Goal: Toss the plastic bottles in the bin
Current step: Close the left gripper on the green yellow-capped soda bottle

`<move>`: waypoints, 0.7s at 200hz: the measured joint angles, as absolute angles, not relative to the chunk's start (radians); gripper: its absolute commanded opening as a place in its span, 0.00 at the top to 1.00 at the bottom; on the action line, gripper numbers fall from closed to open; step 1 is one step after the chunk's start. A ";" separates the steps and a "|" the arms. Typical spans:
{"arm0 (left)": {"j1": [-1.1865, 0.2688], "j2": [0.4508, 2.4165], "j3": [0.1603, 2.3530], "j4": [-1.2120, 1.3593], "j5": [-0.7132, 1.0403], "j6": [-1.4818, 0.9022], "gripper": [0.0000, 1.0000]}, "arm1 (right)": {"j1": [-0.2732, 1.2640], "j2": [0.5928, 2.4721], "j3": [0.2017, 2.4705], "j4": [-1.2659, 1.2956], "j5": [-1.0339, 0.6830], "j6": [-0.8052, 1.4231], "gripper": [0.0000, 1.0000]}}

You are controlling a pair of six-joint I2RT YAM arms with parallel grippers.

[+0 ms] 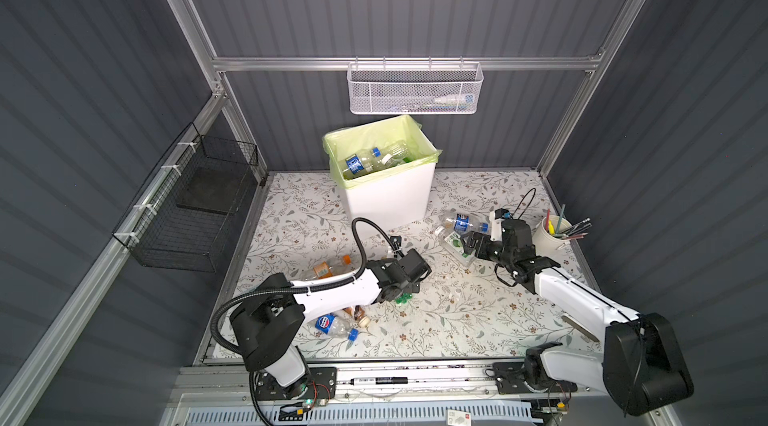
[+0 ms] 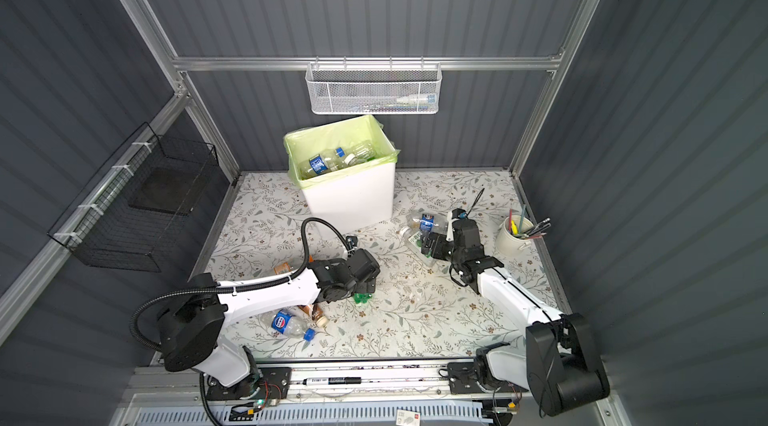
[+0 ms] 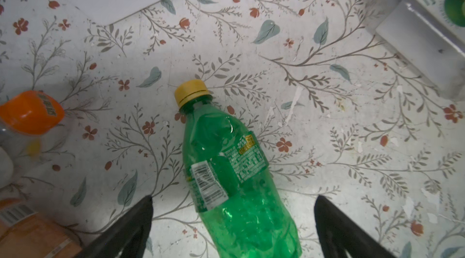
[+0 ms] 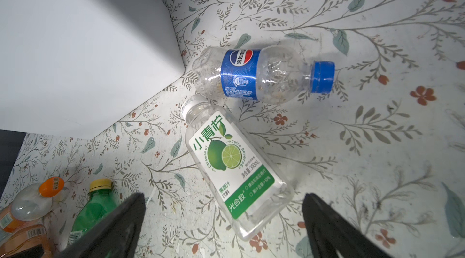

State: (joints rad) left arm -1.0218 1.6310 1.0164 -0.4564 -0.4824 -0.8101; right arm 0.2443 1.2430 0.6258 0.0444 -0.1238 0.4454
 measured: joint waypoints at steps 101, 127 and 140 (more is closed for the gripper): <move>-0.946 1.787 1.087 -0.386 -0.369 -0.762 0.13 | 0.244 1.250 0.624 0.052 -0.124 0.445 0.01; -0.921 1.845 1.132 -0.376 -0.327 -0.720 0.17 | 0.244 1.250 0.622 0.052 -0.124 0.445 0.01; -0.920 1.866 1.148 -0.369 -0.312 -0.700 0.21 | 0.244 1.250 0.620 0.052 -0.124 0.445 0.01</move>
State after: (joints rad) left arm -0.9199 1.8664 1.1477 -0.3687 -0.3119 -0.7002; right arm 0.2440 1.2503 0.6205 0.0521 -0.1238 0.4450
